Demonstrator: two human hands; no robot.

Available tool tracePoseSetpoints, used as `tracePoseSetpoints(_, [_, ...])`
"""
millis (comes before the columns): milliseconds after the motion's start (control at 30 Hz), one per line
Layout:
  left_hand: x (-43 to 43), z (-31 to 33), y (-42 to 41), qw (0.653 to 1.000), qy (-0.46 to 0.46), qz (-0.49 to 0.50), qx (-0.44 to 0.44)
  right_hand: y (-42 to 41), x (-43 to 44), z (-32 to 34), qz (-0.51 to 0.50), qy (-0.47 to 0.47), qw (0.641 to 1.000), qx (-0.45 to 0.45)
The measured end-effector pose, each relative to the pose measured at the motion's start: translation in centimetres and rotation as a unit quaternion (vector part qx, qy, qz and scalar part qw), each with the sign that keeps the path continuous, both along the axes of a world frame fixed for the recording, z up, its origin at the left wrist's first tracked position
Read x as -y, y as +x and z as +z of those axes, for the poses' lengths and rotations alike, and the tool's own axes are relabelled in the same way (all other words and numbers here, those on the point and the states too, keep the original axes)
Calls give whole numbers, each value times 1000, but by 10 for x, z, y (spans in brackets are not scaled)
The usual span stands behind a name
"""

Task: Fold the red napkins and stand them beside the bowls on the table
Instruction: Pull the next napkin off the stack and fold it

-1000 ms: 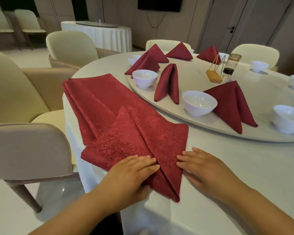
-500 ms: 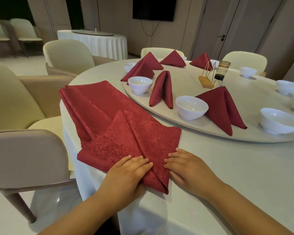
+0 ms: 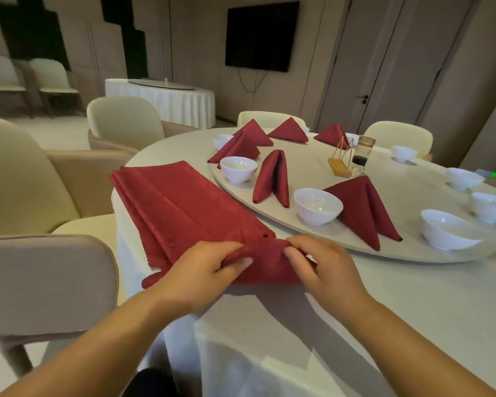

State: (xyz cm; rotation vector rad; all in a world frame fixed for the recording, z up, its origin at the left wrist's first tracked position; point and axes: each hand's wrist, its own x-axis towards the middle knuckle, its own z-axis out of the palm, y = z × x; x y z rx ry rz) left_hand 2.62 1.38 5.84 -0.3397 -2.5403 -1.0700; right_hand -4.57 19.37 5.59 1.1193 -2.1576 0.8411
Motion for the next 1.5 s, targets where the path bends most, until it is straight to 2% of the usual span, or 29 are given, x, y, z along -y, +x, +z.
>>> tracePoseSetpoints(167, [-1,70,16,990,138,7,4,21,6,69,-3,-54,998,-8])
tracePoseSetpoints(300, [-3,122,32,956,279,-79,54,42,5,122,31,-101,994,24])
tracePoseSetpoints(367, [-2,134,32,942,308,-108,76,49,2,139,41,-97,993,53])
tracePoseSetpoints(467, [0,126,14,928,324,-123,138,38,1,138,27,-98,987,124])
tracePoseSetpoints(600, [-7,80,-25,900,349,-81,249,3,0,84,-17,-77,958,275])
tracePoseSetpoints(700, [-11,36,-58,887,315,-61,331,-26,-7,30,-61,-57,926,368])
tracePoseSetpoints(833, [-18,-10,-98,884,253,-26,392,-52,-14,-16,-112,-67,903,409])
tracePoseSetpoints(900, [-20,-21,-114,892,220,-3,395,-63,-16,-27,-124,-75,892,429])
tracePoseSetpoints(1033, [-20,-28,-142,894,204,23,397,-84,-18,-38,-114,-27,880,461])
tracePoseSetpoints(1133, [-16,-30,-160,898,188,34,397,-99,-19,-40,-128,-2,885,447])
tracePoseSetpoints(1367, [0,-29,-185,923,85,40,374,-116,-30,-46,-148,59,892,422])
tracePoseSetpoints(1500, [23,-33,-172,920,103,47,375,-107,-60,-39,-140,79,868,469])
